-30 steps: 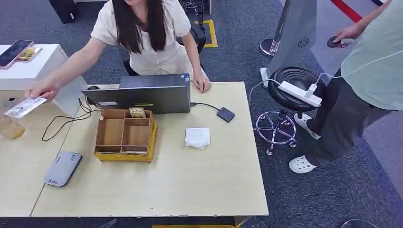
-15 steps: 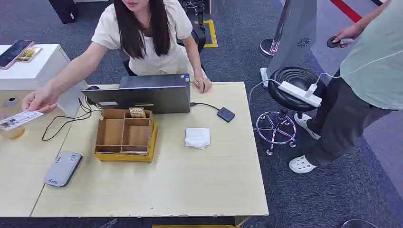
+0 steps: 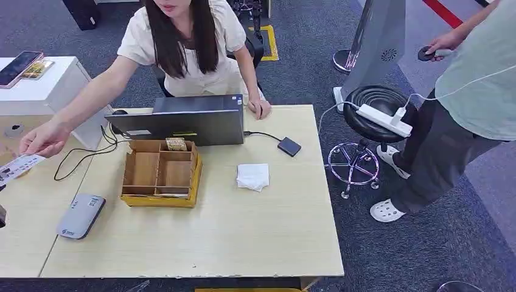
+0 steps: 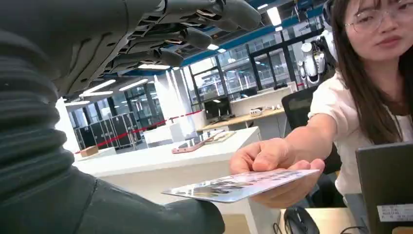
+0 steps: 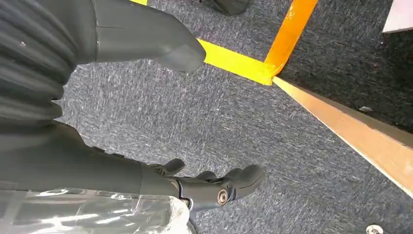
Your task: Pass the card to the sensor for recognition and then transmit it.
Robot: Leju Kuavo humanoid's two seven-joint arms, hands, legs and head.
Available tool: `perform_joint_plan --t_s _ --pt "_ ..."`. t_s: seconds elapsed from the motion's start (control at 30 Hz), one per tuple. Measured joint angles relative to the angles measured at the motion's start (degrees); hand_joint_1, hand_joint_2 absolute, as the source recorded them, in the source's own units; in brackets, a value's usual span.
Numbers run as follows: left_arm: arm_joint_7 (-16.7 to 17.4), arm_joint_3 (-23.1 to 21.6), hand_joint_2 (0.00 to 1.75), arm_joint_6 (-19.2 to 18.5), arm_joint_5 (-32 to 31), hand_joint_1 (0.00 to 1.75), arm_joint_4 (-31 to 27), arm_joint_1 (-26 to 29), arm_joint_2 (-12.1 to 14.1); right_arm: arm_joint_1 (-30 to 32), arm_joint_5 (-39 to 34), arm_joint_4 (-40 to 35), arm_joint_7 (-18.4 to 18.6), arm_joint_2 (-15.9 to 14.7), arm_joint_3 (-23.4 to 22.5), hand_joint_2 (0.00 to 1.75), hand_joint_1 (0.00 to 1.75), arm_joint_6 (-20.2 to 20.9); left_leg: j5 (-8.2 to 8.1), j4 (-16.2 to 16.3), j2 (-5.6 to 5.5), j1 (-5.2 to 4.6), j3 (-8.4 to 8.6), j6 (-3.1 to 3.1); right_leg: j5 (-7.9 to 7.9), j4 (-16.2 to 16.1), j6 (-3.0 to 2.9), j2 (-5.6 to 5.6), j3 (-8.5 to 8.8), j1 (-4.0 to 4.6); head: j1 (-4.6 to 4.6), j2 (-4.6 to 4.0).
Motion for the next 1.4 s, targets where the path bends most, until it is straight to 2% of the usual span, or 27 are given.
perform_joint_plan --t_s 0.3,0.33,0.37,0.4,0.43,0.47,1.23,1.4 --pt "-0.31 -0.48 1.75 0.09 -0.70 0.00 0.00 1.93 -2.23 0.00 0.02 0.00 0.20 0.11 0.00 1.75 0.00 0.00 0.00 0.00 0.00 0.00 0.00 0.00 0.00 0.00 0.00 0.00 0.00 0.00 0.00 0.00" --pt "-0.31 -0.48 1.75 0.09 -0.74 0.24 0.00 2.16 -2.38 0.00 0.02 0.02 0.20 0.11 0.00 1.75 0.00 -0.04 0.00 0.00 0.00 0.00 0.00 0.00 0.00 0.00 0.00 0.00 0.00 0.00 0.00 0.00" --pt "-0.31 -0.48 1.75 0.09 -0.79 0.24 0.00 2.34 -2.49 0.00 0.02 0.00 0.20 0.11 0.00 1.75 0.00 -0.04 0.00 0.00 0.00 0.00 0.00 0.00 0.00 0.00 0.00 0.00 0.00 0.00 -0.02 0.00" --pt "-0.31 -0.48 1.75 0.09 -0.85 1.41 0.00 2.46 -2.62 0.00 0.02 0.00 0.20 0.11 0.00 1.75 0.00 -0.04 0.00 0.00 0.00 0.00 -0.01 0.00 0.00 0.00 0.00 0.00 0.00 0.00 0.00 0.00" --pt "-0.33 -0.48 1.75 0.05 -0.85 0.87 0.00 2.62 -2.73 0.00 0.02 0.00 0.20 0.11 0.00 1.75 0.00 -0.04 0.00 0.00 0.00 0.00 -0.01 0.00 0.00 0.00 0.00 0.00 0.00 0.00 -0.02 0.00" --pt "-0.35 -0.48 1.75 0.04 -0.85 1.73 0.00 2.74 -2.78 0.00 0.02 0.00 0.20 0.11 0.00 1.75 0.00 -0.04 0.00 0.00 0.00 0.00 -0.01 0.00 0.00 0.00 0.00 0.00 0.00 0.00 -0.02 0.00" --pt "-1.09 -0.46 1.75 -0.94 0.07 1.75 0.00 4.34 -2.82 -0.07 -0.44 -0.02 0.00 0.11 0.00 1.75 0.00 -0.13 0.00 0.00 -0.01 0.00 -0.02 0.00 0.00 0.00 0.00 -0.01 0.00 0.00 0.00 0.00" --pt "-1.68 -0.31 1.75 -0.25 0.02 1.75 0.00 4.51 -3.56 -0.10 -0.44 -0.02 0.00 0.11 0.00 1.75 0.00 -0.13 0.00 0.00 0.00 0.00 -0.01 0.00 0.00 0.00 0.00 -0.01 0.01 0.00 -0.02 0.00"
